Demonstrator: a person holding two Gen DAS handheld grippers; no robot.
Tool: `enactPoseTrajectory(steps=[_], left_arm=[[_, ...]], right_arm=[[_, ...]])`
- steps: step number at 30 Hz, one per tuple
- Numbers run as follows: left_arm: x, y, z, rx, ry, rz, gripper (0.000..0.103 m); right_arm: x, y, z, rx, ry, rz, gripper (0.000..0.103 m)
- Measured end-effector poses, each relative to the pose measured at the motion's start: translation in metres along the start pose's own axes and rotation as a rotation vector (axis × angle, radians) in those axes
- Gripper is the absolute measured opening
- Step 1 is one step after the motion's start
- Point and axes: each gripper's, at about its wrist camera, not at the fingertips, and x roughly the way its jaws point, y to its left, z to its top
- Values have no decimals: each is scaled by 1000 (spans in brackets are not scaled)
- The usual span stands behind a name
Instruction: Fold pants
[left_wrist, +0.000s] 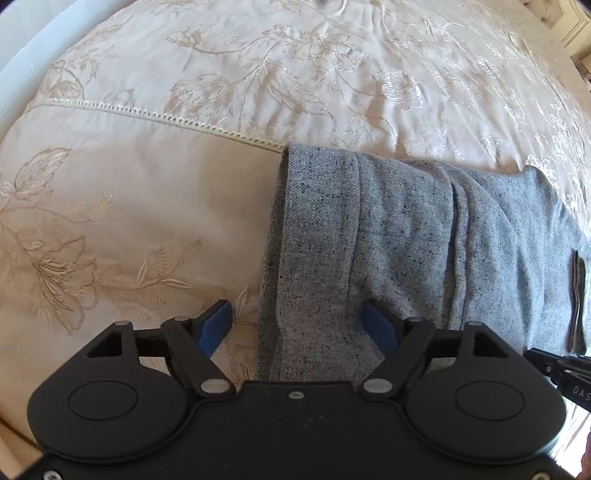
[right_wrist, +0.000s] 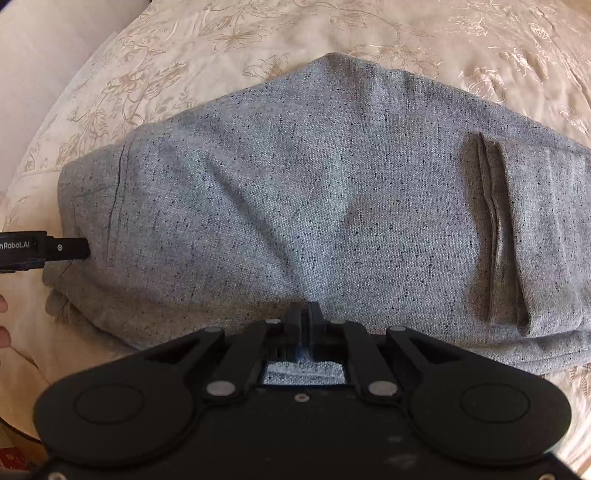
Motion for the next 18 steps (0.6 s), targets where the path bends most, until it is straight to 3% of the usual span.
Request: enactPoseTrajectory(steps=[2,3,5,6,8,9,15,18], left_arm=[[7,0,1,1,7,-17,91],[10,-1,1,-1,13,-36,99],[15,-6,2,9,27,-47,99],[13,-11,3,11,25,-45,84],[6,-16,5,21,32,-144,47],[-1,-18,6,7,26,-140,41],[-49,-29,7,-28,-47,-147,23],[-72,-39,10,-24,-81,-161,22]], right_arm=[[2,0,2,-5,2,5,8],[2,0,2,-10,3,5,8],[3,1,2,-17,1,4,8],[2,1,1,-20,-2,4,8],[2,1,0,-23,-6,5,8],[1,1,0,-21,-5,4,8],[-7,-4,-7,21,11,36,8],[-11,-6,-14,24,20,49,8]])
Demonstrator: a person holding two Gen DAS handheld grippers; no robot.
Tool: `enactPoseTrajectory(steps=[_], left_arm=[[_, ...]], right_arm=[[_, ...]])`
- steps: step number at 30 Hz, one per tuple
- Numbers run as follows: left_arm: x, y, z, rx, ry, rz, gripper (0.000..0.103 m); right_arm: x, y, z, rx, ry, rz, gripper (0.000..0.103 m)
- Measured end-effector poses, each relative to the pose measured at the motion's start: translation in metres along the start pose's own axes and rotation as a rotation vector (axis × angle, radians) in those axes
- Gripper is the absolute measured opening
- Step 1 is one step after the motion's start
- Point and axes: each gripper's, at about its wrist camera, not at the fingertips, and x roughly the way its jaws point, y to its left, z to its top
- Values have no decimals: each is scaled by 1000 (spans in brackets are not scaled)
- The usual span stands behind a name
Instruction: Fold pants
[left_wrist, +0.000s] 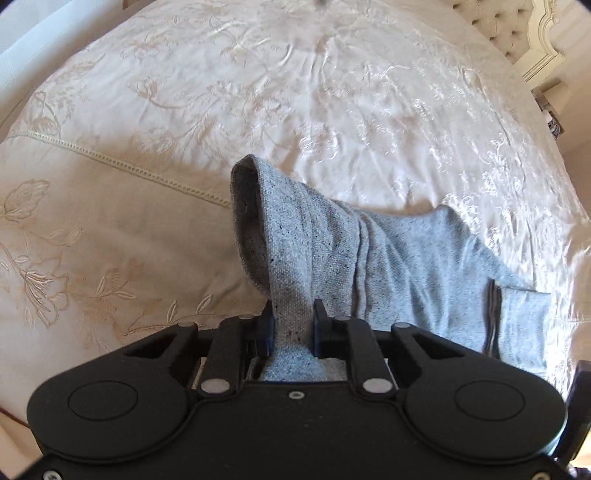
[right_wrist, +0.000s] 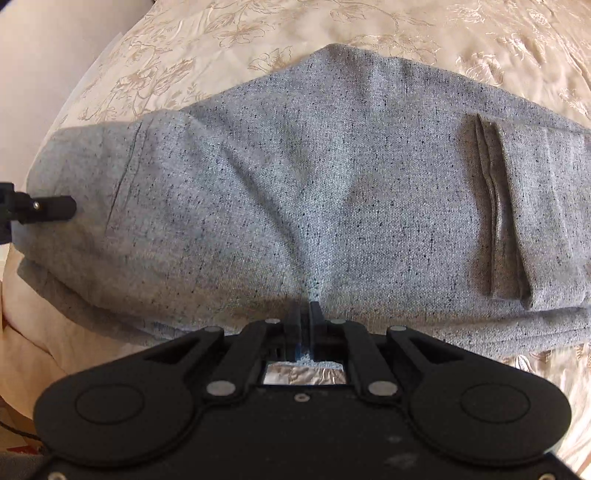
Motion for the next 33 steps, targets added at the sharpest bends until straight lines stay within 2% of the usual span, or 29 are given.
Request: enactPoseTrajectory(steps=[8,12,17,19,21,23,26,28,30,31,33], left_arm=[[-39,-77,8,102,-84,23,21],[-49,-130,7,145,-113,57,21],[-45,-216,2,231,-146,84,21],[-36,-257,-1,266,-149,63,15],[-24,-298,-6,300,-140,41,4],[-3,-337,-14,339,-126,-1,0],[38,-392,-31,399,-94,-16,1],[64,-423,-47,426,-73,2,7],[76,-433,-59,415,-53,23,17],[79,-432,-63,398,-41,37,17],[80,-422,-69,350,-20,78,17]], right_arm=[[-21,-16,-10,-15,5,70,8],[-46,-41,-13,-5,-34,118,8],[-80,-96,-18,50,-80,153,9],[-92,-121,-22,66,-96,154,9],[-104,-152,-29,82,-115,142,9],[-114,-183,-33,106,-128,131,9],[-126,-228,-40,130,-140,101,9],[-131,-253,-41,130,-146,67,10],[-138,-276,-44,124,-154,47,11],[-143,-286,-45,114,-161,38,12],[-150,-297,-43,76,-177,18,21]])
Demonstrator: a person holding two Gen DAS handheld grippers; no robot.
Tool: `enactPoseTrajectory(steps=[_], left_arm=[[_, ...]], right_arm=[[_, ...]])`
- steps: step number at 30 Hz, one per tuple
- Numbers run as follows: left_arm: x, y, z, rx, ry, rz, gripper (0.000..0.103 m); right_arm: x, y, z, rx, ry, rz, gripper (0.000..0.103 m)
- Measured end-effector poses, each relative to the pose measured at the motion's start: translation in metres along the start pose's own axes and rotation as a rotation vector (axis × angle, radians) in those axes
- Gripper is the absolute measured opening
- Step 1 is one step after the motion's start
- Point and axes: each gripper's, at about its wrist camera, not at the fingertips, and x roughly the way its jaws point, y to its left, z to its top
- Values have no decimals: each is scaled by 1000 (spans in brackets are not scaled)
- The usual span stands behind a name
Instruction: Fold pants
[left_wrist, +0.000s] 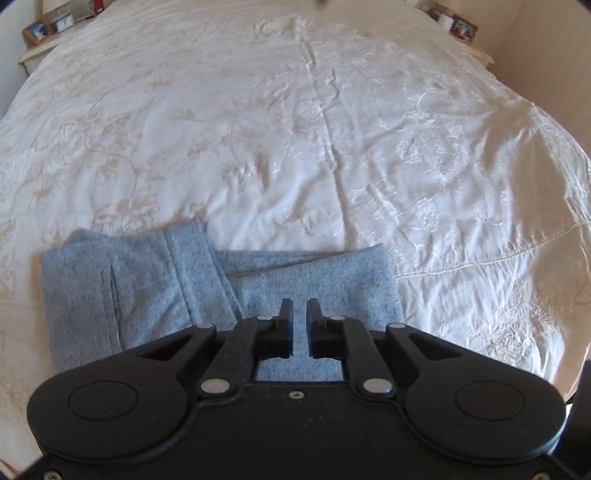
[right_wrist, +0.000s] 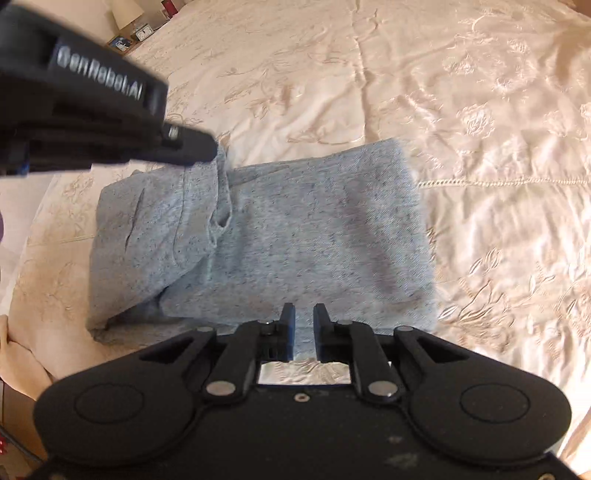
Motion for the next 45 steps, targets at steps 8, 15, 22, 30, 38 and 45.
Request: enactPoseTrajectory(steps=[8,15,22,30,38,45], left_arm=[[-7,101,-31,-204,61,310,17],[-9,180,-45,-323,145,407,17],[-7,216,-49,-299,175,380,17],[-4,237,-53,-280,183,323,17],[-5,241,-58,-314,182,326,17],[-7,225,-54,-328,153,318,17]], right_arm=[[18,18,43,-151,-145,156,35],[73,65,83,-237,-26,204,36],[125,76,103,-162,123,147,40],[136,81,106,-99,147,211,24],[77,119,109,-182,26,245,6],[-11,83,99,-157,-76,174,6]])
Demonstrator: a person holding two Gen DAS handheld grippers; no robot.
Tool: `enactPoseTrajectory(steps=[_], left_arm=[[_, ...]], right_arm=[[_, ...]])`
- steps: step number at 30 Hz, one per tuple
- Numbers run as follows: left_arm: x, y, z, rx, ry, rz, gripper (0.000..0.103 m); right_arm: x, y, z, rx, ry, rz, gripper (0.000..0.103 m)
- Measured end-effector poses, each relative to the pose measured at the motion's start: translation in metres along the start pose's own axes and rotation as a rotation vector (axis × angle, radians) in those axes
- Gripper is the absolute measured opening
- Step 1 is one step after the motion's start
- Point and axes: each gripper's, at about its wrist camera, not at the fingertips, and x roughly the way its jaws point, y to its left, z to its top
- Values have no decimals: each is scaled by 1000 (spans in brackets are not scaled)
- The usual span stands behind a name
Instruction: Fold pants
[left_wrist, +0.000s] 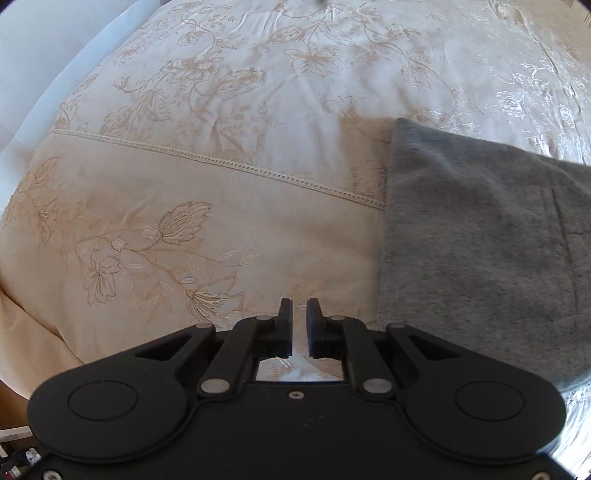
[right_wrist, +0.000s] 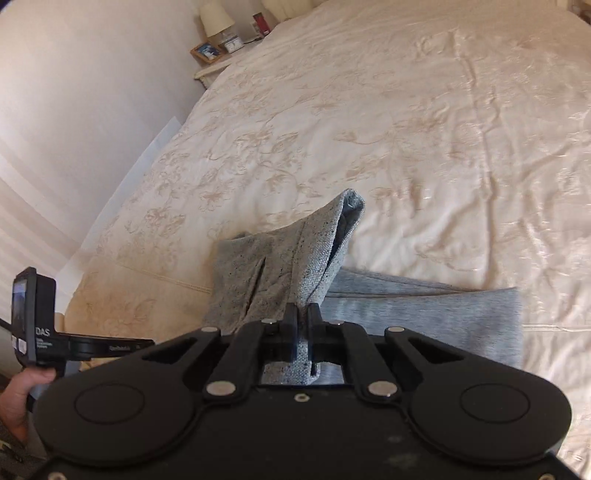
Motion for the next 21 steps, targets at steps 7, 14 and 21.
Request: enactPoseTrajectory(steps=[7,14,21], left_arm=[[-1,-53,-9,108,-6,-25,17],[-8,-118,-8,279,-48,-75,17],[18,-178,8,385,-85,-113,31]], right_arm=[[19,-93,-48,82,96,-201,6],[30,-92,-61,-12,90,-343,19],[47,-60,-41,-110,16,-271,27]])
